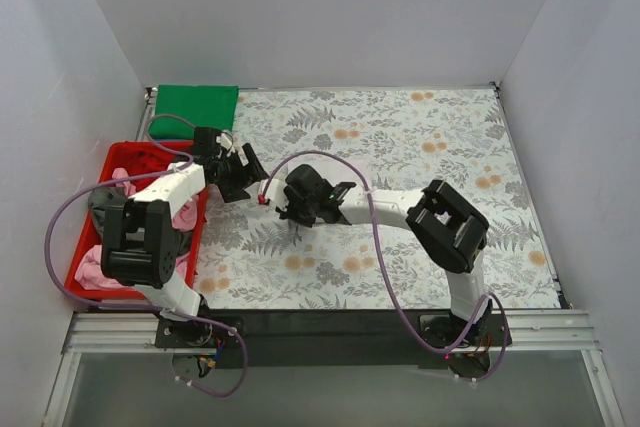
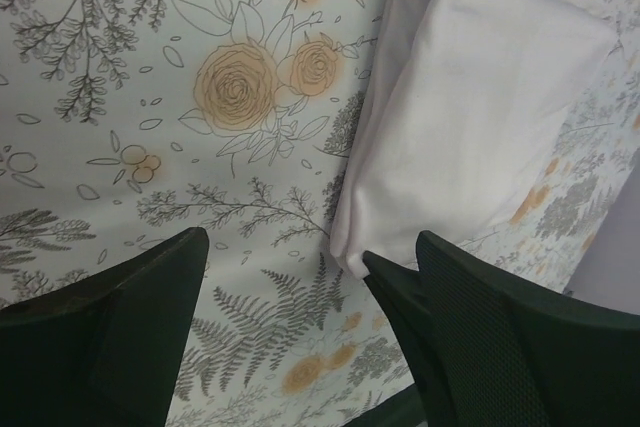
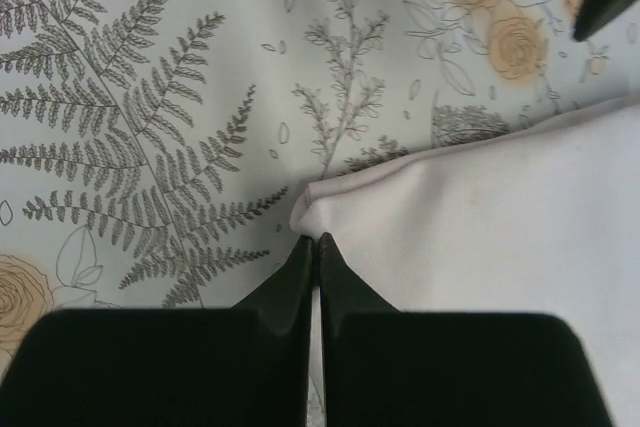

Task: Fold and stack the t-shirts
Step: Fold the tshirt, then neatly place the folded tshirt to the corner

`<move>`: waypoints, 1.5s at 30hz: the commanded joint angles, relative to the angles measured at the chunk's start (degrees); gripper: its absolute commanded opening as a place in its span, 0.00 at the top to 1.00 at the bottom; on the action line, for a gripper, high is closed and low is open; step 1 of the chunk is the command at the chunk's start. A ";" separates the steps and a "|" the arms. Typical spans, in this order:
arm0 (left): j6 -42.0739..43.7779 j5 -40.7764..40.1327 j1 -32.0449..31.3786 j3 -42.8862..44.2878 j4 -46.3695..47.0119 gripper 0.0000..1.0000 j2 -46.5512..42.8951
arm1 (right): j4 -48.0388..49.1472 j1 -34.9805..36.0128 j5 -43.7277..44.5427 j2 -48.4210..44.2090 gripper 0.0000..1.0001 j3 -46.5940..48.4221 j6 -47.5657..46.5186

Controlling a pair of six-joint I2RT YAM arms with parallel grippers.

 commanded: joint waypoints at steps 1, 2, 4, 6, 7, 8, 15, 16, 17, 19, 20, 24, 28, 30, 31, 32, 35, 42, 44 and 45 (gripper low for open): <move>-5.22 4.70 0.31 -0.49 5.05 0.14 0.28 | 2.19 -1.84 -5.77 -5.74 0.99 -0.39 0.30; -6.27 5.31 0.31 -0.93 7.41 0.14 0.54 | 2.27 -1.75 -6.13 -6.18 0.99 -0.30 0.30; -8.91 6.63 -0.13 -2.25 9.80 0.13 1.16 | 2.19 -1.93 -7.01 -6.71 0.99 -0.13 0.39; -10.76 7.34 -0.39 -3.13 13.23 0.12 1.86 | 2.36 -1.93 -7.27 -6.71 0.99 0.05 0.56; -12.68 7.86 -0.74 -4.00 14.46 0.12 2.12 | 2.36 -1.93 -7.54 -6.71 0.99 0.14 0.74; -13.31 7.78 -1.09 -4.19 16.03 0.12 2.56 | 2.36 -2.02 -7.63 -6.71 0.99 0.14 0.91; -22.45 7.25 -3.82 -7.87 22.99 0.10 6.51 | 2.45 -2.10 -6.93 -6.45 0.99 1.98 1.62; -23.24 6.99 -4.26 -7.97 22.99 0.10 7.30 | 2.54 -2.19 -6.84 -6.36 0.99 2.33 1.71; -25.25 6.38 -4.44 -8.23 21.86 0.10 8.10 | 2.45 -2.28 -6.84 -6.27 0.99 2.77 1.79; -26.85 6.02 -4.44 -8.76 21.59 0.10 10.29 | 2.54 -2.28 -6.92 -6.27 0.99 3.74 2.06; -27.29 5.76 -4.52 -8.84 21.50 0.11 10.91 | 2.54 -2.28 -7.10 -6.18 0.99 4.09 2.15; -31.32 7.16 -4.88 -9.46 23.25 0.21 13.20 | 2.45 -2.28 -6.75 -5.48 0.99 5.50 2.58; -33.26 6.03 -6.46 -8.15 24.58 0.28 14.51 | 2.45 -2.28 -7.36 -4.51 0.99 7.34 3.46; -33.70 5.41 -7.07 -7.18 26.14 0.31 16.01 | 2.45 -2.19 -7.71 -3.81 0.99 7.87 3.73; -33.97 4.97 -7.25 -6.39 26.25 0.33 16.45 | 2.45 -2.28 -7.72 -3.81 0.99 8.04 3.73; -34.06 4.97 -7.34 -6.30 26.86 0.35 17.15 | 2.54 -2.28 -7.63 -3.72 0.99 8.05 3.73; -34.06 4.53 -7.51 -5.68 27.65 0.54 17.94 | 2.54 -2.28 -7.36 -3.89 0.99 7.87 3.64; -26.34 2.69 -7.60 2.12 23.71 1.00 19.61 | 2.54 -2.28 -6.06 -4.95 0.88 7.78 5.13; -19.34 1.02 -7.51 9.12 18.01 1.00 20.75 | 2.28 -3.06 -5.17 -7.22 0.59 7.00 5.57; -16.77 -0.73 -7.51 11.87 15.81 1.00 21.46 | 1.93 -3.77 -5.17 -8.02 0.50 6.30 6.62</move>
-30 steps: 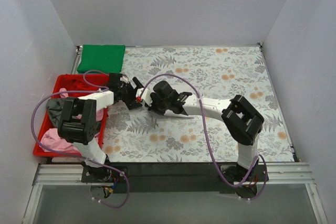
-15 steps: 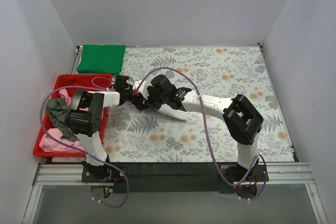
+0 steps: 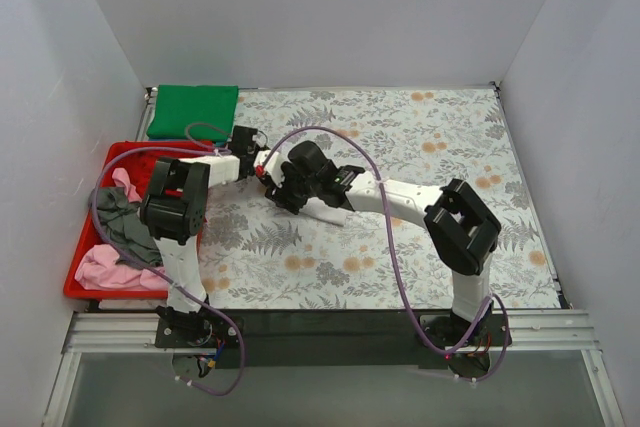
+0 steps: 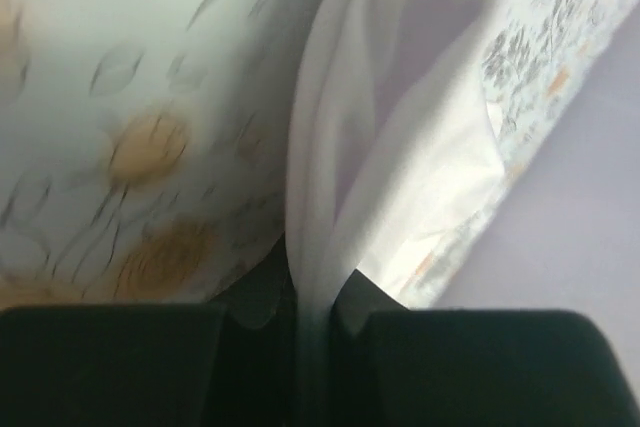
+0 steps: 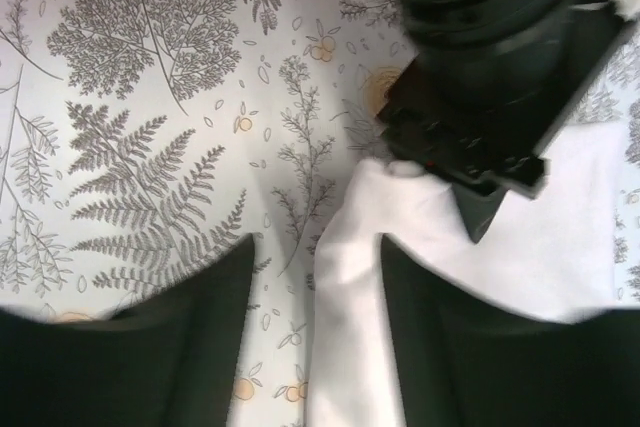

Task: Fold and stack the t-shirts
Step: Neatly place the folded tshirt to the corner

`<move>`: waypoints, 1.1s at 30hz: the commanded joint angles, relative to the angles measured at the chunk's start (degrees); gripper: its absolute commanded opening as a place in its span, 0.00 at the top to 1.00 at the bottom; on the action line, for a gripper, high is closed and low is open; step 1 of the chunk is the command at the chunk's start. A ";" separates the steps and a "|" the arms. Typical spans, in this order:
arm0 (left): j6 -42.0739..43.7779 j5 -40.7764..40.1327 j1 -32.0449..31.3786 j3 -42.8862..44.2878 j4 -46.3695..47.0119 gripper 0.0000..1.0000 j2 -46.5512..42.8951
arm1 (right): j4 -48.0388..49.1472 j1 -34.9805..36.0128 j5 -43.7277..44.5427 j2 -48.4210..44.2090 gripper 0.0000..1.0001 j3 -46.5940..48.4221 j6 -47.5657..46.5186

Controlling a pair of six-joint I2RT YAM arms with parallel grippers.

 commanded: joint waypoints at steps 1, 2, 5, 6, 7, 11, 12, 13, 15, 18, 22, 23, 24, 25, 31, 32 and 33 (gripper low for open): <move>13.08 -8.45 0.09 11.05 -12.36 1.00 2.13 | 0.42 -1.80 0.63 -4.96 0.35 0.08 2.45; 15.98 -9.95 0.09 16.83 -14.77 1.00 3.19 | -1.15 -3.46 0.36 -6.88 0.26 -0.36 2.89; 26.09 -16.72 0.27 25.12 -22.69 1.00 7.06 | -5.28 -7.50 -1.30 -10.93 0.02 -1.85 3.51; 31.25 -18.47 0.44 30.45 -25.31 1.00 8.20 | -6.08 -8.65 -2.27 -11.90 0.02 -3.16 3.60; 33.39 -19.36 0.53 32.60 -26.12 1.00 10.04 | -6.79 -9.80 -2.71 -12.87 0.02 -3.87 3.60; 44.55 -19.46 1.85 42.53 -28.85 1.00 13.66 | -10.13 -15.94 -3.24 -17.79 0.02 -7.56 1.85; 46.22 -19.20 2.20 44.11 -29.03 1.00 14.19 | -10.40 -16.83 -3.24 -18.50 0.02 -8.26 1.49; 49.81 -17.63 2.64 47.18 -29.64 1.00 15.15 | -10.75 -17.71 -3.16 -19.11 0.02 -10.01 0.71; 52.82 -17.26 3.69 49.74 -29.64 1.00 15.86 | -10.93 -20.00 -2.89 -20.96 0.02 -11.78 0.09; 57.22 -16.74 5.01 54.93 -30.43 1.00 17.52 | -11.01 -21.85 -2.89 -23.07 0.02 -14.42 -0.44; 58.89 -17.52 6.86 63.53 -33.32 1.00 19.89 | -11.02 -22.46 -1.84 -24.83 0.02 -16.53 -0.80; 59.24 -17.44 7.12 66.25 -33.77 1.00 20.16 | -11.01 -22.55 -1.84 -25.01 0.02 -16.88 -0.80; 60.12 -17.43 7.56 67.15 -34.04 1.00 20.34 | -11.01 -22.55 -1.84 -25.10 0.02 -17.32 -0.80; 60.48 -17.61 7.74 67.59 -33.52 1.00 20.00 | -11.01 -22.55 -1.92 -25.10 0.02 -17.50 -0.80; 62.76 -17.52 8.71 68.12 -31.76 1.00 17.19 | -11.01 -22.64 -1.66 -25.01 0.02 -18.03 -0.71; 62.94 -17.61 8.79 68.21 -31.75 1.00 16.83 | -11.01 -22.55 -1.66 -25.01 0.02 -18.03 -0.79; 63.11 -17.70 8.79 68.13 -31.75 1.00 16.57 | -11.10 -22.64 -1.66 -25.01 0.01 -18.03 -0.88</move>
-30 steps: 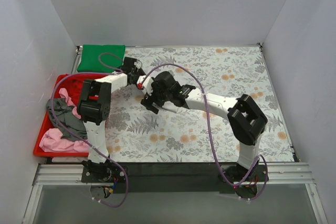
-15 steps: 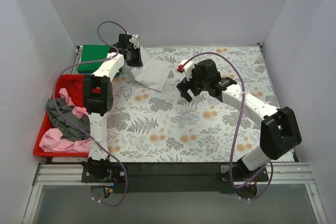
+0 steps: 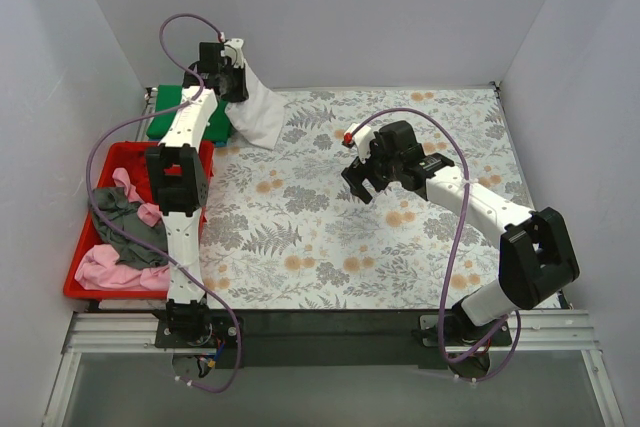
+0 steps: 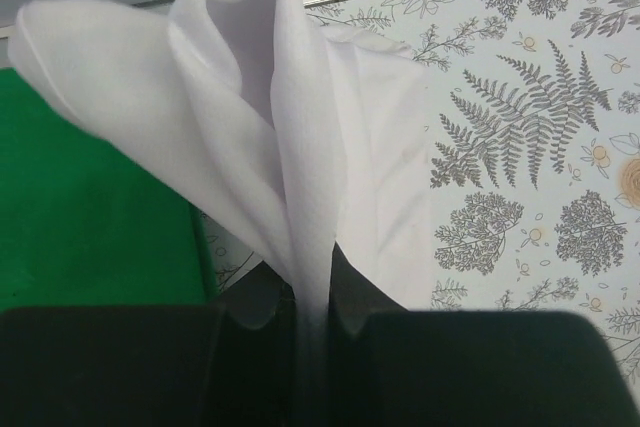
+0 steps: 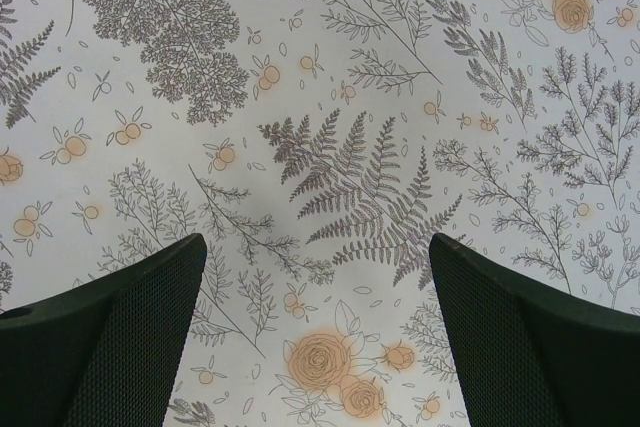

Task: Fold and stack the t-shirts
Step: Neatly place the folded tshirt to the corner

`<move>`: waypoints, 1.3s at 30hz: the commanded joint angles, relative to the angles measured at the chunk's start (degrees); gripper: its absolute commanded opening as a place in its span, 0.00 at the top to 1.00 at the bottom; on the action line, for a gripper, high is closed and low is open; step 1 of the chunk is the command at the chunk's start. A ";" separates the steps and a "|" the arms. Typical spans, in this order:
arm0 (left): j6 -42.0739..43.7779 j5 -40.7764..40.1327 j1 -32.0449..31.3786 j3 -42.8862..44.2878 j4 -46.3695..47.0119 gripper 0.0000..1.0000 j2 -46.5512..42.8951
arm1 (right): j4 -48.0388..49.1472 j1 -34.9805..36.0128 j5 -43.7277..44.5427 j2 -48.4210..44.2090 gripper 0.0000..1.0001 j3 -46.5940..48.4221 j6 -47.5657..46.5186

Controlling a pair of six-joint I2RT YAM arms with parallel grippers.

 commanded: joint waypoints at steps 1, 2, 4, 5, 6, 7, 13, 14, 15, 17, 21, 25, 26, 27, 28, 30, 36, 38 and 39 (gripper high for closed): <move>3.16 -0.48 -0.10 1.72 0.38 1.00 -5.53 | 0.66 -0.22 0.24 -1.95 0.01 -0.67 -0.66; 3.34 -0.47 -0.01 1.64 0.55 1.00 -5.88 | 0.57 -0.22 0.15 -1.95 0.01 -0.50 -0.75; 3.34 -0.13 0.69 1.20 1.69 1.00 -7.02 | 0.39 -0.22 0.15 -1.86 0.02 -0.32 -0.84; 3.51 0.22 0.95 1.20 1.78 1.00 -7.29 | 0.31 -0.22 0.15 -1.78 0.02 -0.15 -0.75; 3.78 0.32 1.04 1.37 1.78 1.00 -7.47 | 0.13 -0.22 0.15 -1.86 0.02 -0.06 -0.75; 4.21 0.23 1.04 1.72 1.78 1.00 -7.91 | -0.04 -0.22 0.07 -1.69 0.01 0.03 -0.84; 5.71 1.20 1.57 1.55 1.52 1.00 -10.10 | -0.57 -0.22 0.33 -1.25 0.02 0.91 -0.84; 6.06 1.20 1.74 1.20 1.52 1.00 -10.37 | -0.75 -0.13 0.24 -1.07 0.02 1.00 -0.84; 6.15 1.37 1.92 1.11 1.52 1.00 -10.63 | -0.66 -0.21 0.15 -0.98 0.02 1.17 -0.84; 6.42 1.63 2.44 1.02 1.70 1.00 -11.34 | -0.84 -0.22 0.15 -0.72 0.02 1.35 -0.84; 6.15 2.69 3.33 0.93 1.69 1.00 -12.39 | -0.93 -0.22 0.24 -0.19 0.02 1.61 -0.93; 6.50 3.39 3.85 0.76 0.91 1.00 -13.27 | -1.10 -0.22 0.42 0.16 0.02 1.70 -1.10; 6.59 3.57 4.12 0.76 0.82 1.00 -13.36 | -1.10 -0.22 0.42 0.25 0.02 1.70 -1.10; 6.59 3.74 4.47 0.76 0.73 1.00 -13.36 | -1.10 -0.22 0.33 0.16 0.01 1.70 -1.02; 6.51 3.92 4.47 0.93 0.64 1.00 -13.36 | -1.10 -0.22 0.33 0.33 0.02 1.70 -1.02; 6.94 4.80 6.48 0.76 0.47 1.00 -13.10 | -1.19 -0.22 0.42 0.33 0.02 1.53 -1.19; 7.38 9.27 9.30 1.72 -0.24 1.00 -9.68 | -1.19 -0.22 0.33 1.04 0.02 1.61 -1.19; 7.56 9.89 10.35 1.55 0.37 1.00 -9.06 | -1.28 -0.13 0.33 1.12 0.02 1.61 -1.10; 7.65 10.33 10.71 1.72 0.99 1.00 -8.44 | -1.45 -0.21 0.24 1.21 0.02 1.53 -1.10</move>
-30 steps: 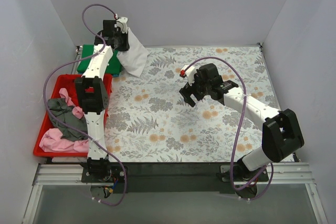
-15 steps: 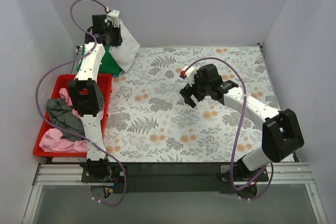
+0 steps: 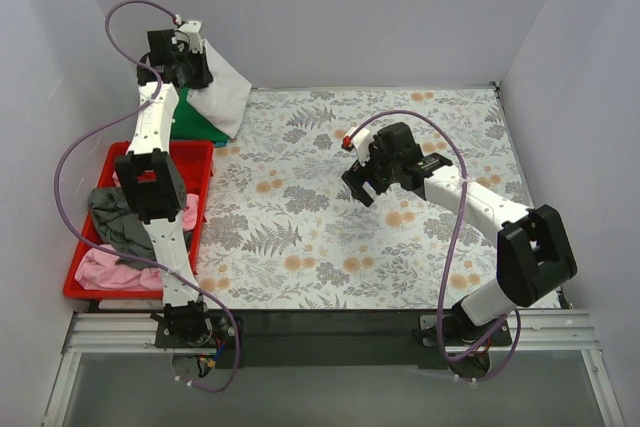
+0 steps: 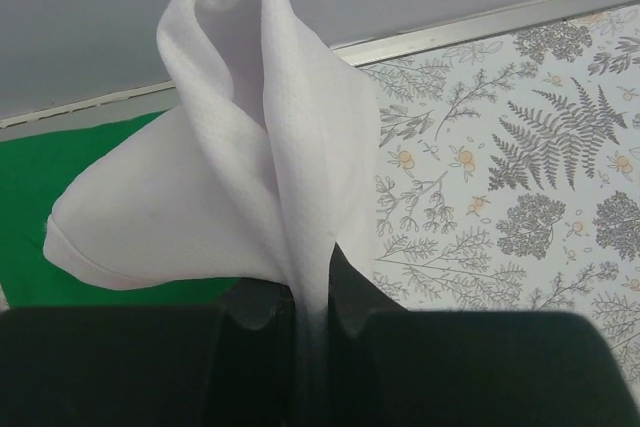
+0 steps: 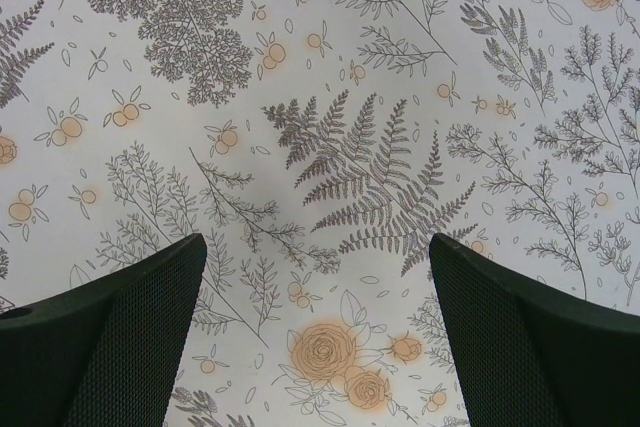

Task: Fold and stack the t-shirts
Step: Neatly place the folded tshirt to the corner

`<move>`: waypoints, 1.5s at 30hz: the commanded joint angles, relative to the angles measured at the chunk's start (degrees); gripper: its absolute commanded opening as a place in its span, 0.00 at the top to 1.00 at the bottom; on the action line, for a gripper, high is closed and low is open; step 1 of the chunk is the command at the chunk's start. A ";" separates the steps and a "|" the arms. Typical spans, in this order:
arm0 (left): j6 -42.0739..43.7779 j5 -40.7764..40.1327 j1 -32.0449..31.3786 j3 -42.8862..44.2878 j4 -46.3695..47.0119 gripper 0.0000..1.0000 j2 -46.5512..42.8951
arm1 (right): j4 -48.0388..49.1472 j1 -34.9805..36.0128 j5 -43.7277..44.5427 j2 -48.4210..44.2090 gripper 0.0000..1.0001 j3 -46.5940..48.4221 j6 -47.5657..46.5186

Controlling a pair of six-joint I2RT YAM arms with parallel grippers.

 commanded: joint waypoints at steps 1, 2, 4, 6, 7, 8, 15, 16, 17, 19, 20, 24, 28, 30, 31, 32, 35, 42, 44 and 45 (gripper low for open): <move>1.42 3.08 1.70 2.01 1.34 1.00 -1.27 | 0.10 -0.19 0.22 0.49 0.02 1.53 -0.51; 1.68 3.34 2.23 2.36 1.17 1.00 -0.83 | 0.01 -0.19 0.13 0.67 0.02 1.53 -0.60; 2.73 3.61 2.67 2.71 1.52 1.00 0.49 | -0.25 -0.19 0.13 1.02 0.02 1.70 -0.60; 3.70 4.04 3.55 2.63 2.04 1.00 1.89 | -0.43 -0.19 0.13 1.37 0.02 1.96 -0.51; 4.40 5.09 3.99 2.54 2.39 1.00 2.33 | -0.78 -0.19 0.13 1.72 0.02 2.31 -0.51; 4.49 5.62 5.12 2.28 3.01 1.00 2.69 | -0.87 -0.19 0.13 1.90 0.02 2.40 -0.60; 7.57 10.90 9.53 5.26 6.96 1.00 7.87 | -1.92 -0.19 0.04 3.48 0.02 3.37 -0.60; 8.09 10.90 10.14 5.44 7.23 1.00 8.22 | -2.01 -0.19 -0.04 4.00 0.02 3.55 -0.69; 9.23 11.34 10.40 5.61 7.41 1.00 8.66 | -2.10 -0.19 -0.13 4.27 0.02 3.72 -0.60; 10.20 11.25 10.85 5.61 7.85 1.00 9.54 | -2.45 -0.19 -0.39 5.15 0.02 4.69 -0.69; 10.82 11.25 11.37 4.92 8.20 1.00 9.72 | -2.54 -0.11 -0.40 5.41 0.02 4.95 -0.69; 13.45 9.86 12.25 3.77 11.00 1.00 10.86 | -3.06 -0.11 -1.01 6.21 0.02 5.83 -0.60; 15.21 4.33 12.34 5.17 13.73 0.66 12.00 | -3.33 -0.11 -0.66 6.03 0.02 6.18 -0.60; 16.01 2.39 12.60 8.75 13.82 0.57 12.79 | -3.42 -0.11 -0.49 5.77 0.02 6.27 -0.78; 16.18 1.25 12.69 9.91 13.91 0.49 12.97 | -3.42 -0.19 -0.31 5.16 0.01 6.27 -0.78; 16.27 0.62 13.04 10.53 14.09 0.45 12.71 | -3.42 -0.28 -0.22 4.89 0.02 6.10 -0.78; 15.40 -2.01 13.57 9.84 15.84 0.42 9.64 | -3.42 -1.16 -0.74 3.13 0.01 5.66 -0.25; 8.20 -2.90 13.57 1.22 12.10 0.30 -4.16 | -3.94 -5.99 -3.99 -3.19 0.02 3.29 1.07; 6.17 -0.36 13.40 0.78 7.08 0.22 -7.13 | -4.47 -8.01 -4.96 -5.56 0.02 2.67 1.24; 4.51 2.09 13.13 -0.09 2.97 0.18 -8.37 | -5.17 -8.80 -5.92 -6.44 0.02 2.23 1.42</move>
